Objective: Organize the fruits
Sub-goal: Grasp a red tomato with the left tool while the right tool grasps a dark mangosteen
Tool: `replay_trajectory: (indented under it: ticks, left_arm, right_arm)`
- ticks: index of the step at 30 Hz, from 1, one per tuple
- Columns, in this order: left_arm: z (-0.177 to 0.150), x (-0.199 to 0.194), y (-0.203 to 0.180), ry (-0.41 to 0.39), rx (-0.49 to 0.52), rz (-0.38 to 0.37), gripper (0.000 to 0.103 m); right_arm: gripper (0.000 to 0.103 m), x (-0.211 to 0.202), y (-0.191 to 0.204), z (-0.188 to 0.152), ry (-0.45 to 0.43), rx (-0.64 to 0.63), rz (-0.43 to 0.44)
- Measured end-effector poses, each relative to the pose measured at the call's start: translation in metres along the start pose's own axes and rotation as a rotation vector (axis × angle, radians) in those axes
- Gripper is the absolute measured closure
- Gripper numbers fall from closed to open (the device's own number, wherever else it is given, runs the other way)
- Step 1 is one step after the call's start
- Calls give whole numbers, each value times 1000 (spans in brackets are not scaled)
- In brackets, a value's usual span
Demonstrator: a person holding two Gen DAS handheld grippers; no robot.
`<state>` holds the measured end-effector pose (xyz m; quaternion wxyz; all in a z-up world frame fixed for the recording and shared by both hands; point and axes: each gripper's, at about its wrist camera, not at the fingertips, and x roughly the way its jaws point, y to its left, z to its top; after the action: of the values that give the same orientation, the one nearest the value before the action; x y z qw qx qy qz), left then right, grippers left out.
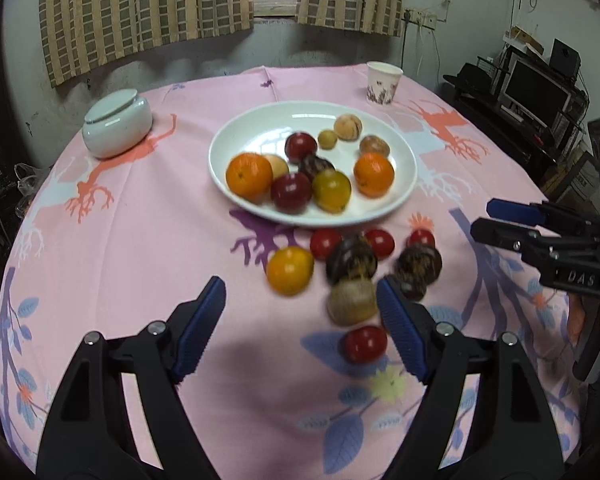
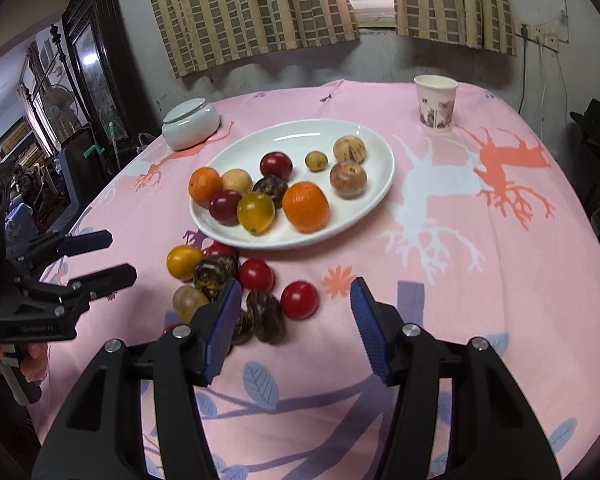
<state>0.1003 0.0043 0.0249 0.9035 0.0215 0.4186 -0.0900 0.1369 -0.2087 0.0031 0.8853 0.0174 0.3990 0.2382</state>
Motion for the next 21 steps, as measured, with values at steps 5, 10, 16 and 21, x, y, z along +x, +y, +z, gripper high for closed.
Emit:
replay_trajectory:
  ticks: [5,10,16,21]
  left_arm:
    - [-22,4,-10,32,25,-1,24]
    - [-32,14,-21,65,42,-8,24]
    - [-35,28,-33,86,68,-19,23]
    - [-36,43,-37,110,78,-14,31]
  right_arm:
    - [45,2,3,-11,12,7,24]
    - [45,3,2,-17,14,16,37]
    - [45,6,-8,-21,22,50,62]
    - [45,9,-13,-23,24,63,78]
